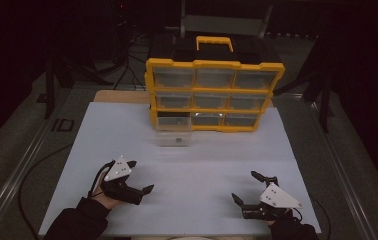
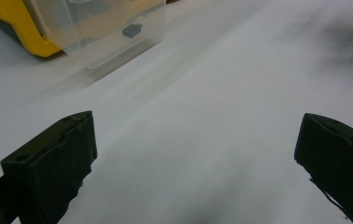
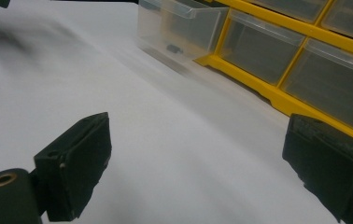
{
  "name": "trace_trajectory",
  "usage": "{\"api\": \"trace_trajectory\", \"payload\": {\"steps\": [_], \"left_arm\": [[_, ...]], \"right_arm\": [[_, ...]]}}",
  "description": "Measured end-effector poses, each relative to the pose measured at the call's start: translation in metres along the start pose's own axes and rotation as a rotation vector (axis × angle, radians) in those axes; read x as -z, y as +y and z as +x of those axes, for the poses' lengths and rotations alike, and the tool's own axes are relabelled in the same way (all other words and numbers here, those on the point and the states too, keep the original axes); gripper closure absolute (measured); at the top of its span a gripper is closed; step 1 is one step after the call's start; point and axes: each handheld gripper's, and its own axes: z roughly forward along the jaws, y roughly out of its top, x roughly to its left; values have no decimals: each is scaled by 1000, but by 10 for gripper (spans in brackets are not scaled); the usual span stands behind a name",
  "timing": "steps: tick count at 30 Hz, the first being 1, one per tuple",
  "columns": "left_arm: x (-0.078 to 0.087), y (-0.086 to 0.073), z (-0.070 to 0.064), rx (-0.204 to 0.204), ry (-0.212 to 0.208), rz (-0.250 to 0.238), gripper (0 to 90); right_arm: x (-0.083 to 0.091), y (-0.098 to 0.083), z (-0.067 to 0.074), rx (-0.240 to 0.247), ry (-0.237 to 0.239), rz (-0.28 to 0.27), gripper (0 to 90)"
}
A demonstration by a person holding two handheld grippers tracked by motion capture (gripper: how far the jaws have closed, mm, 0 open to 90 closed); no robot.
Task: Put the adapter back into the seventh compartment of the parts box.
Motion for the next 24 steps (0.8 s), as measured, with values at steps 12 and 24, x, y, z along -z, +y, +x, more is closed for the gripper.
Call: {"api": "trace_trajectory", "payload": {"steps": [12,24], "left_arm": [[2,-9,-3,-23,-7,19,0],[1,-13,-3,-33,-10,16,0]], "right_arm": [[0,-1,0,1,-2,3,80],[0,-1,0,5,1,3,80]]}}
